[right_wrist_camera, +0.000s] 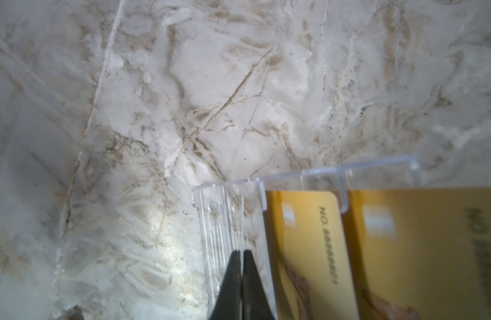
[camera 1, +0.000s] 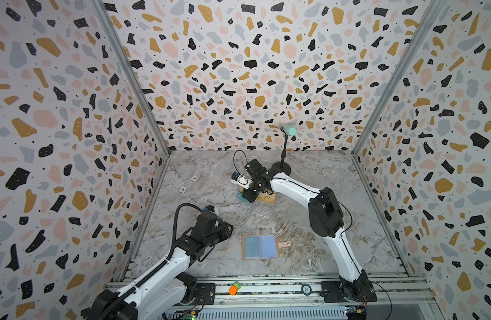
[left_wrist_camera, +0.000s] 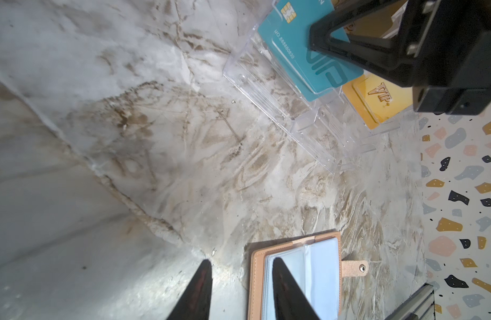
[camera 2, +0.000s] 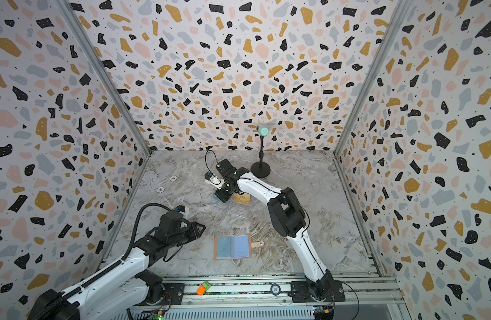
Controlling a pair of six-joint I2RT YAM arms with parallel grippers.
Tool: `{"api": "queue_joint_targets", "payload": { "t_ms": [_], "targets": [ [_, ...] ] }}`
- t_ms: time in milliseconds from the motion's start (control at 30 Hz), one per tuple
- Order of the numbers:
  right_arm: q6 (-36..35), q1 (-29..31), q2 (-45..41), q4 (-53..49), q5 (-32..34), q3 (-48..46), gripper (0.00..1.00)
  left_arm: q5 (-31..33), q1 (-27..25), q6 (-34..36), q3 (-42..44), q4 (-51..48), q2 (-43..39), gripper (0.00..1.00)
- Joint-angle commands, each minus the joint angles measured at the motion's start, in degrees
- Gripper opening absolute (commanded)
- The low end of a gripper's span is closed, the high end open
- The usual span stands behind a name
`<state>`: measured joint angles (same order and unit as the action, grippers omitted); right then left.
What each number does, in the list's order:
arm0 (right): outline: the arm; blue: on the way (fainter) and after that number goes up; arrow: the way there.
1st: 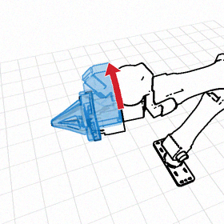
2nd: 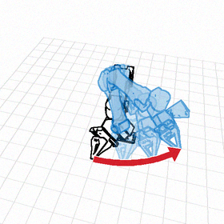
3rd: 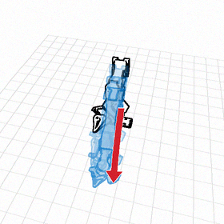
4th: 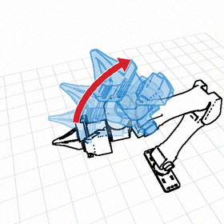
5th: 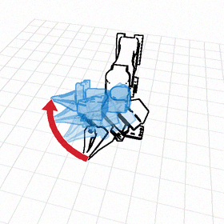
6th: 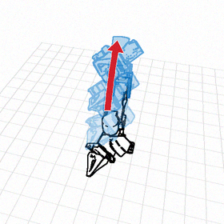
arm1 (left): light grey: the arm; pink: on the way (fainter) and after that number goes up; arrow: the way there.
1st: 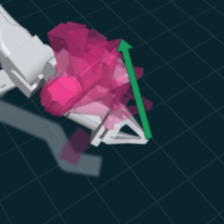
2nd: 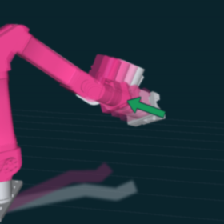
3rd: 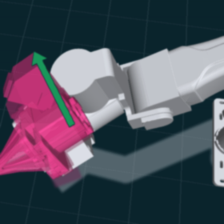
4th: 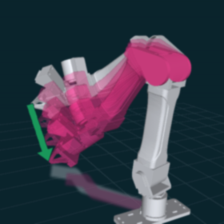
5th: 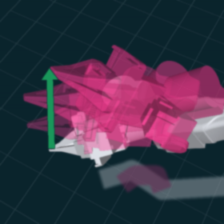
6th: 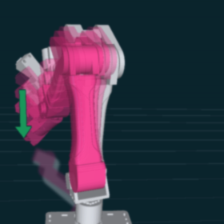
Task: Put the credit cards into the card holder
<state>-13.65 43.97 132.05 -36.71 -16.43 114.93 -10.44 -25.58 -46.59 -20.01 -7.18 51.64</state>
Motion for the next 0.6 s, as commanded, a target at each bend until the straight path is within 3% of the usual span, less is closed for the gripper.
{"api": "queue_joint_targets", "payload": {
  "t_ms": [0, 567],
  "targets": [
    [-0.8, 0.3, -1.7, -2.4, 0.5, 2.2, 0.00, -0.1, 0.3, -0.9, 0.4, 2.3, -0.7, 0.39],
    [0.6, 0.6, -9.7, -2.5, 1.0, 1.8, 0.00, -1.3, 0.3, -0.3, -2.3, 1.2, -0.1, 0.39]
  ]
}}
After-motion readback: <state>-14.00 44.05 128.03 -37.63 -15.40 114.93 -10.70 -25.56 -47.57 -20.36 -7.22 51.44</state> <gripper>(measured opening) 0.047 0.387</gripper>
